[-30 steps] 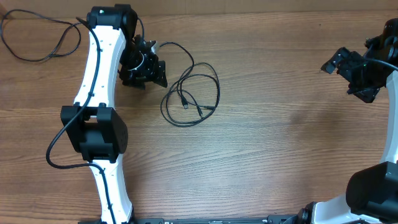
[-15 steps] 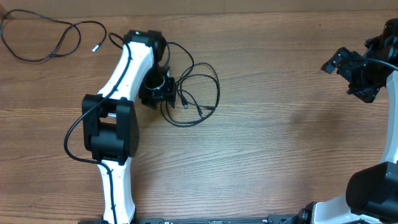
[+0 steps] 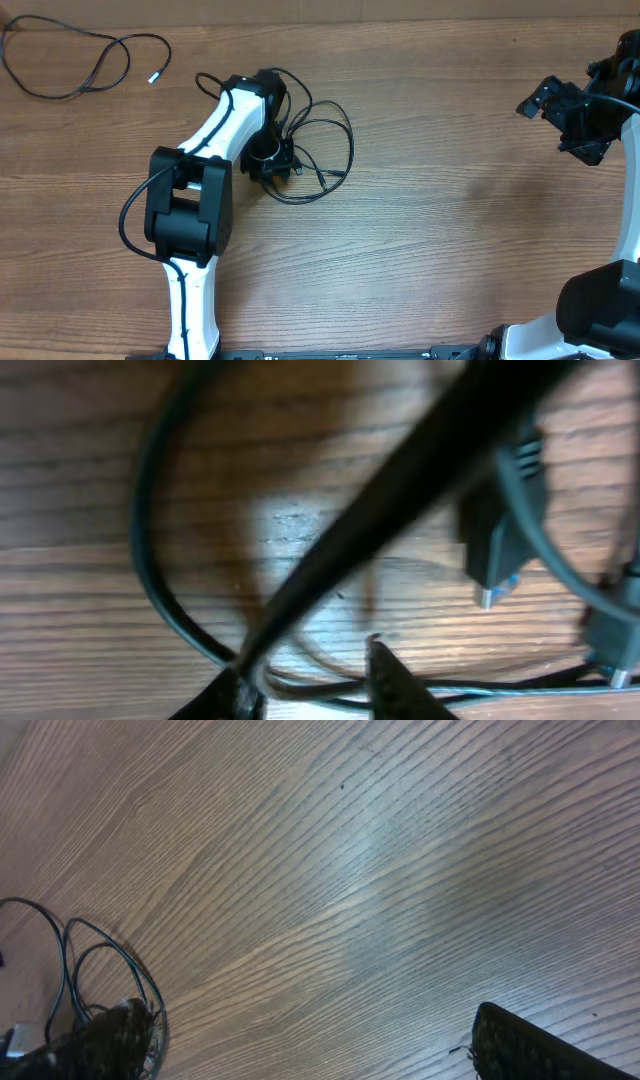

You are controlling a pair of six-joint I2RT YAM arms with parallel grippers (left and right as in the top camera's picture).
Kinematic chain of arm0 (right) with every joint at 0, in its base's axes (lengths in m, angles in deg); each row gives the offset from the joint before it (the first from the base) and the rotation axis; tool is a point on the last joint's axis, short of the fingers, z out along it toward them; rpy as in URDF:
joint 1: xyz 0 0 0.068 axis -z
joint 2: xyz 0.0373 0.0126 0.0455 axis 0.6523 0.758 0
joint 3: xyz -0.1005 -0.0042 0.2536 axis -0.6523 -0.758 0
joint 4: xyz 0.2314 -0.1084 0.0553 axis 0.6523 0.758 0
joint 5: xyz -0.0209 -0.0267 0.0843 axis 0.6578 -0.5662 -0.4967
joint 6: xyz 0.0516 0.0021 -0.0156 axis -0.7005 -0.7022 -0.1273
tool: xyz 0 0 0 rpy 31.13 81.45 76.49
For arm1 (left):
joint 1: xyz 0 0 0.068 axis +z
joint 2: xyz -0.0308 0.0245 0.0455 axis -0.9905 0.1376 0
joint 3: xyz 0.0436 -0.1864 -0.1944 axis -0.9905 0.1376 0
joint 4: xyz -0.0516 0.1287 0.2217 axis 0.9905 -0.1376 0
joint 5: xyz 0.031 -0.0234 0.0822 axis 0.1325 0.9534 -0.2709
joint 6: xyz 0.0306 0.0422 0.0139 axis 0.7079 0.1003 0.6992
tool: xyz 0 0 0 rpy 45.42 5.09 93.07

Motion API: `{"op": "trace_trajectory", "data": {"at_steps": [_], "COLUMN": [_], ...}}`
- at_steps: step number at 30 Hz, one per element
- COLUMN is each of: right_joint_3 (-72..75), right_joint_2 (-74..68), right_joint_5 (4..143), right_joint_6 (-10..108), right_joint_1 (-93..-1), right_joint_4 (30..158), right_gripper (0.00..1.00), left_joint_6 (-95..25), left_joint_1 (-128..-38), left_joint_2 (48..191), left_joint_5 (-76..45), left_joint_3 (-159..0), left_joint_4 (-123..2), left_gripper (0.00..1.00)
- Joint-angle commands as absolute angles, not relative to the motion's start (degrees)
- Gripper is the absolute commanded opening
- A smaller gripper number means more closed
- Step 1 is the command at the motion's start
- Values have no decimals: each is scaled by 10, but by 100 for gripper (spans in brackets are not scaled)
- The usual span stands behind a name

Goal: Untangle cables

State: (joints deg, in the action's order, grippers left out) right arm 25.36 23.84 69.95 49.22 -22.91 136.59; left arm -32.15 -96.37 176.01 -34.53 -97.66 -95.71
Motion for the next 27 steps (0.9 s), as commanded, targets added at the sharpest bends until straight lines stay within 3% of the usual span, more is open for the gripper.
{"op": "trace_trajectory", "data": {"at_steps": [1,6,7,9,16,27], "right_joint_3": [255,255,255,255,255,255], "right_joint_2": [239,239,239,239,239,239], "right_joint_5": [699,699,699,699,699,699], "right_joint_6": [495,495,495,495,495,495], "right_joint_1": [-230,-230,-230,-230,-230,-230], "right_joint_4": [1364,1364,1364,1364,1364,1364], "right_gripper": [100,100,100,100,100,100], "left_joint_6": [-336,-336,-336,-336,-336,-313], "left_joint_1": [-964,-964,-964,-964,-955,-972], "left_joint_2": [1756,1756,1756,1756,1754,1742], "left_joint_5": [-350,-351,-351,-351,-334,-332], "left_joint_3": [-960,-960,-959,-959,-1020,-1460], "left_joint_4": [-952,-951,-949,-947,-1009,-1234], "left_gripper": [30,25,22,4,4,4]}}
